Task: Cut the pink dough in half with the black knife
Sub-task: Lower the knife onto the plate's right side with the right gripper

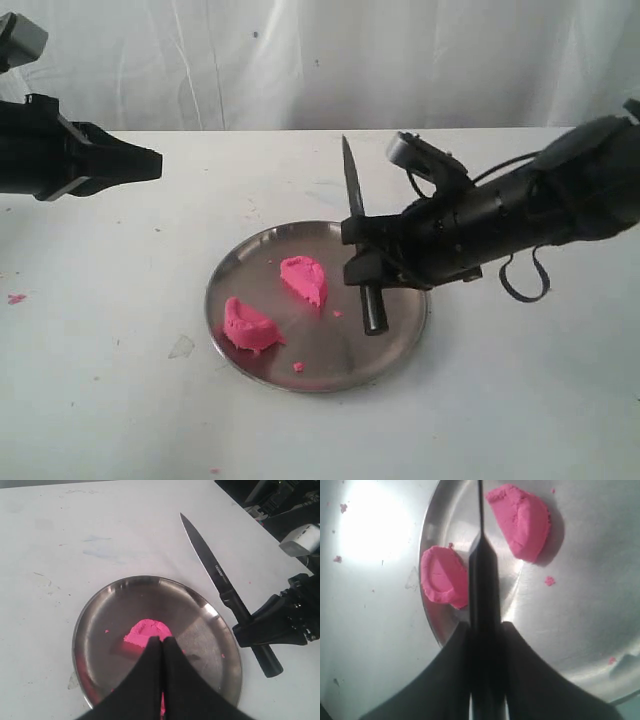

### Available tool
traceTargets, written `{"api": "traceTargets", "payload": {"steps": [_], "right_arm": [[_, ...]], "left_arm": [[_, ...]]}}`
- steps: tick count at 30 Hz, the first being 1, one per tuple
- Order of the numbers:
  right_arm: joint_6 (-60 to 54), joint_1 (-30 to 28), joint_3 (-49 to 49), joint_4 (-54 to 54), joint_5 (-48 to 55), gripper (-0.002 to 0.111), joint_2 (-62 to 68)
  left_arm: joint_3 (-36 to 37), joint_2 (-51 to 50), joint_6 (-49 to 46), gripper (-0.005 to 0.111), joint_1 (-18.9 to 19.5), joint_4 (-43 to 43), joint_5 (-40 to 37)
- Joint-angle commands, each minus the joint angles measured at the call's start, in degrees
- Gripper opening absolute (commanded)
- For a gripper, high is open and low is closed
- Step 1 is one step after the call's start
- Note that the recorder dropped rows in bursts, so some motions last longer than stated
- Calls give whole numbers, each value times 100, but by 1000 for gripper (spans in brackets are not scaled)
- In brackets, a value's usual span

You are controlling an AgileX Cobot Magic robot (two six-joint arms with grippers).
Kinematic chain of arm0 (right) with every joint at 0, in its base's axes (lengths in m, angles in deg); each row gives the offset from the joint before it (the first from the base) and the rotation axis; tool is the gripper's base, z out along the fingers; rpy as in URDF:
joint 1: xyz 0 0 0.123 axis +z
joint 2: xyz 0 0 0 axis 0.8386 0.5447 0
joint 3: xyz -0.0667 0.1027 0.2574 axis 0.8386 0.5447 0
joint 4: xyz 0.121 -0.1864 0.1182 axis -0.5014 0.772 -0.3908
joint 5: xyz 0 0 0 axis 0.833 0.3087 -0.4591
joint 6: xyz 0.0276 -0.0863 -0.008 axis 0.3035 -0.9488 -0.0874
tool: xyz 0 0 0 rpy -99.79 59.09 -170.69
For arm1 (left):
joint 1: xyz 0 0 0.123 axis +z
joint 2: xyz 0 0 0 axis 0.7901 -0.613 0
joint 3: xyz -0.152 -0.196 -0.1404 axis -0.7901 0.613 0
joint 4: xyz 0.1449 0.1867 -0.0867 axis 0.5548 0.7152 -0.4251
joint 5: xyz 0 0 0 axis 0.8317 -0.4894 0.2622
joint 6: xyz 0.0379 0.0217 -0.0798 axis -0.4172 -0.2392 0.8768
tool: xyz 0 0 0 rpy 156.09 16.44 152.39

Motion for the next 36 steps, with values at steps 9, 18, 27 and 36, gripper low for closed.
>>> {"api": "traceTargets", "payload": {"steps": [9,18,27,36], "right_arm": [[-1688,-377,415,-2059,429,0,593],[-1981,-377,415,-2299,573,0,998],[-1762,-377,415,-2188,607,0,1136],[-1627,-377,684,-2127,667,0,1062]], "left_arm": [[42,67,21,0,6,-113,-61],[42,67,21,0,6,-113,-61],[42,67,21,0,6,-113,-61],[42,67,21,0,6,-113,-61]]}}
